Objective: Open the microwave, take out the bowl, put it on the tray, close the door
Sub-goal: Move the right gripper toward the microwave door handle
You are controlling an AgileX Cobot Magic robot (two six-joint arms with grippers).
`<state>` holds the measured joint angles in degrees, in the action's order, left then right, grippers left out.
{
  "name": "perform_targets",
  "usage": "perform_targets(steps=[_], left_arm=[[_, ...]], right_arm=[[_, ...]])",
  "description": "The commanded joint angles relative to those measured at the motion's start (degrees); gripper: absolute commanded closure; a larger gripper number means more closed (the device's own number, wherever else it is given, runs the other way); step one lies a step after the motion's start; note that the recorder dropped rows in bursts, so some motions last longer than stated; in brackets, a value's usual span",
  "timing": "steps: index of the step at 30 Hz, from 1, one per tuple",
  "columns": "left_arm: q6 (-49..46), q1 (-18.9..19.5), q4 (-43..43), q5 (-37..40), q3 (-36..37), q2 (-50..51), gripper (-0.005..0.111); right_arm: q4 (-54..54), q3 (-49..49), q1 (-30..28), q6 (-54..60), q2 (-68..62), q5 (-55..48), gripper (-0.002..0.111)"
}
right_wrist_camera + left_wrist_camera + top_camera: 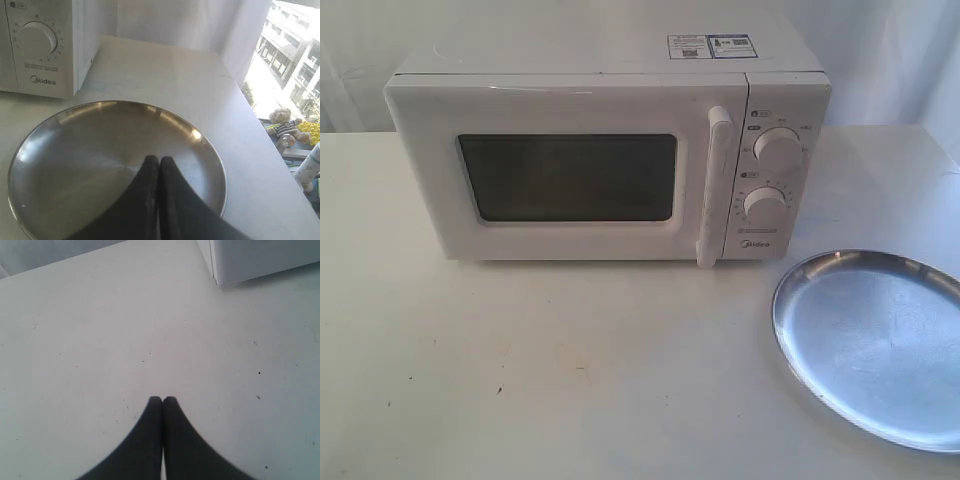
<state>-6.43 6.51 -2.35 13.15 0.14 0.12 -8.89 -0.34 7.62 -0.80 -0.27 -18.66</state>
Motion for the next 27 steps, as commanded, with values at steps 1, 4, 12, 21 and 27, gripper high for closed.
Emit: perform_targets(steps=[1, 4, 12, 21, 27], left_arm=[[0.16, -0.32, 0.44, 0.14, -0.14, -0.12, 0.107], [0.16, -0.32, 0.44, 0.14, -0.14, -0.12, 0.107], [0.16, -0.32, 0.44, 0.14, -0.14, -0.12, 0.107], [0.16, -0.32, 0.44, 0.14, -0.14, -0.12, 0.107], [0.16, -0.32, 0.44, 0.14, -0.14, -0.12, 0.107]], right_arm=[[0.1, 0.34, -0.25, -0.49, 0.27, 0.5, 0.108], [0.1, 0.34, -0.25, -0.5, 0.27, 2.5, 0.108], [10.86, 0.34, -0.15, -39.07, 0.27, 37.16, 0.108], [-29.99, -27.24, -0.15, -50.36, -17.2, 24.2, 0.108], [-31.63, -29.52, 0.26, -40.07, -34.06, 16.54, 0.108]])
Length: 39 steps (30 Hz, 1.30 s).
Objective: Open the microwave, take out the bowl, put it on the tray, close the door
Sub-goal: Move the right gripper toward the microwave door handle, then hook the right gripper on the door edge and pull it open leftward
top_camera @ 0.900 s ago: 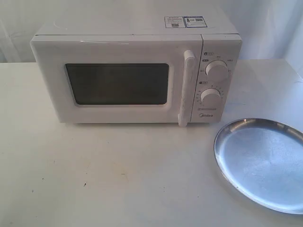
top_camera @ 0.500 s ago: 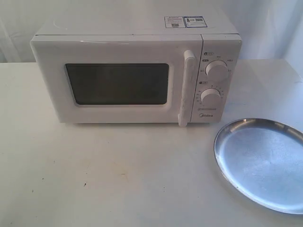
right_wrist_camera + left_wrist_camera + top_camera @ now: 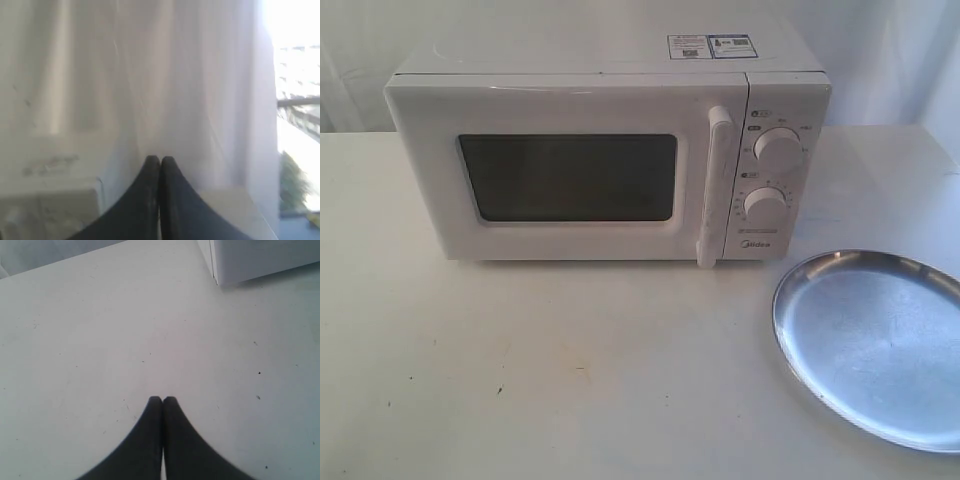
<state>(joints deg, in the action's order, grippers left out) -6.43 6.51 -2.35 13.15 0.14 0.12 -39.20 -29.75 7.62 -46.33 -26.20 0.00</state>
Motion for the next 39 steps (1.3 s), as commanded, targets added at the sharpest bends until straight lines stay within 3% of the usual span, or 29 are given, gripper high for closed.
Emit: perform_targets(steps=[1, 4, 8, 12, 20, 28, 39], left_arm=[[0.16, -0.32, 0.44, 0.14, -0.14, -0.12, 0.107], [0.16, -0.32, 0.44, 0.14, -0.14, -0.12, 0.107], [0.16, -0.32, 0.44, 0.14, -0.14, -0.12, 0.107], [0.16, -0.32, 0.44, 0.14, -0.14, -0.12, 0.107], [0.16, -0.32, 0.44, 0.14, -0.14, -0.12, 0.107], [0.16, -0.32, 0.44, 0.14, -0.14, -0.12, 0.107], [0.16, -0.32, 0.44, 0.14, -0.14, -0.12, 0.107]], right_arm=[[-1.47, 0.71, 0.65, 5.58, -10.05, 1.42, 0.108], [-8.59, 3.73, 1.43, 5.67, -15.39, 19.42, 0.108], [-29.79, 3.47, 1.43, 2.12, -26.21, 45.57, 0.108], [-36.69, 0.87, 1.43, 1.19, -39.58, 57.74, 0.108], [-38.75, -0.45, -2.15, 14.28, -58.72, 69.96, 0.108], [-42.99, -3.49, -10.79, 22.21, -72.04, 69.96, 0.108], [-26.47, -5.63, -8.71, 24.95, -78.38, 69.96, 0.108]])
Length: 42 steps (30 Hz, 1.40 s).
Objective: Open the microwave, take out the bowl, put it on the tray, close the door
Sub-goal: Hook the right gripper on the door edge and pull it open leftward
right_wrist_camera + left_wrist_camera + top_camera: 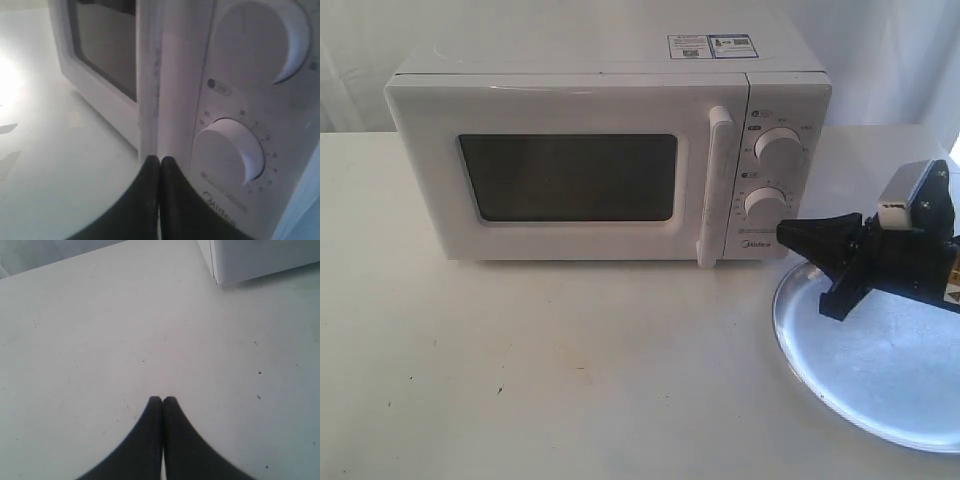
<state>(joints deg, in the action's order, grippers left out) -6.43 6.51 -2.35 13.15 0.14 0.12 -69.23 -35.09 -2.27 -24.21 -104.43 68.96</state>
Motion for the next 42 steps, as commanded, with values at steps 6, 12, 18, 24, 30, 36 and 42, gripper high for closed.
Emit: perform_targets(steps=[6, 12, 18, 24, 30, 36, 42], left_arm=[[0.16, -0.32, 0.44, 0.14, -0.14, -0.12, 0.107], [0.16, -0.32, 0.44, 0.14, -0.14, -0.12, 0.107], [0.16, -0.32, 0.44, 0.14, -0.14, -0.12, 0.107], [0.16, -0.32, 0.44, 0.14, -0.14, -0.12, 0.107], [0.16, -0.32, 0.44, 0.14, -0.14, -0.12, 0.107], [0.16, -0.32, 0.44, 0.14, -0.14, -0.12, 0.107], [0.16, -0.32, 0.44, 0.14, -0.14, -0.12, 0.107]], right_arm=[[5.09, -0.29, 5.22, 6.46, -0.15, 1.0, 0.101], [6.37, -0.29, 9.2, 12.63, -0.15, 1.0, 0.06], [18.49, -0.29, 10.48, 12.74, -0.3, 1.0, 0.045], [17.82, -3.19, 11.8, 13.29, -2.31, 1.0, 0.045], [10.01, -8.66, 14.96, 13.19, -6.34, -0.84, 0.049], [1.7, -13.96, 14.73, 0.77, -7.1, 0.34, 0.067], [-6.59, -18.43, 14.73, -4.62, -7.1, -0.2, 0.07]])
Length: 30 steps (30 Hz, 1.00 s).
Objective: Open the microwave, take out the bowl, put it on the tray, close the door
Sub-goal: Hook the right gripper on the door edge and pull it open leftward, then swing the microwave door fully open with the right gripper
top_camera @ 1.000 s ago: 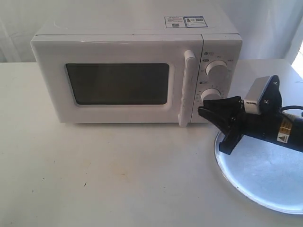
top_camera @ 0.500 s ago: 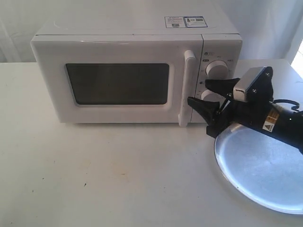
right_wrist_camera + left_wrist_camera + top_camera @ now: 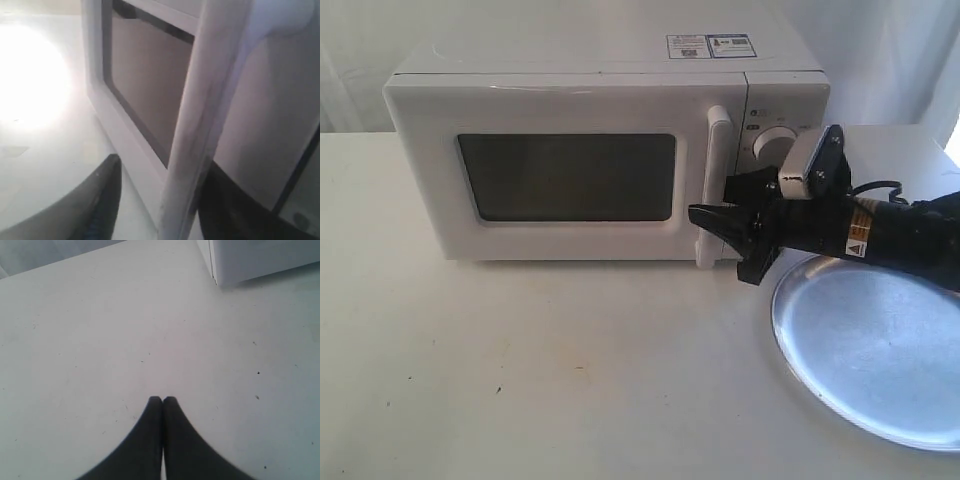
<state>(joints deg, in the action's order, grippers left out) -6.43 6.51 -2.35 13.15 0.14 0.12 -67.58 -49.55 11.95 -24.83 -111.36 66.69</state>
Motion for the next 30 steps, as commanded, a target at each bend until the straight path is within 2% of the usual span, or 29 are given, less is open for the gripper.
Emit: perform_targets(steps=[1, 3, 7, 14, 17, 23, 25, 30], left_arm=[[0.16, -0.32, 0.44, 0.14, -0.14, -0.12, 0.107], [0.16, -0.32, 0.44, 0.14, -0.14, -0.12, 0.107], [0.16, -0.32, 0.44, 0.14, -0.14, -0.12, 0.107], [0.16, -0.32, 0.44, 0.14, -0.14, -0.12, 0.107], [0.16, -0.32, 0.44, 0.14, -0.14, -0.12, 0.107], [0.16, -0.32, 0.44, 0.14, -0.14, -0.12, 0.107], [0.16, -0.32, 0.44, 0.14, -0.14, -0.12, 0.107], [0.16, -0.32, 0.44, 0.14, -0.14, -0.12, 0.107]], right_arm=[[-9.24, -4.28, 0.51, -4.57, -0.17, 1.9, 0.072], [-11.43, -4.52, 0.62, -4.72, -0.25, 2.01, 0.08], [-12.22, -4.52, 0.62, -4.72, -0.25, 3.27, 0.106], [-13.41, -4.42, 0.62, -7.22, -0.01, 3.27, 0.108], [-13.04, -4.42, 0.62, -12.51, 0.93, 3.27, 0.101], [-18.72, -4.42, -0.22, -18.25, 4.49, 3.27, 0.066], [-21.23, -4.42, -1.02, -20.87, 5.88, 3.27, 0.062], [-31.46, -4.42, -2.97, -32.61, 8.59, 3.27, 0.062]])
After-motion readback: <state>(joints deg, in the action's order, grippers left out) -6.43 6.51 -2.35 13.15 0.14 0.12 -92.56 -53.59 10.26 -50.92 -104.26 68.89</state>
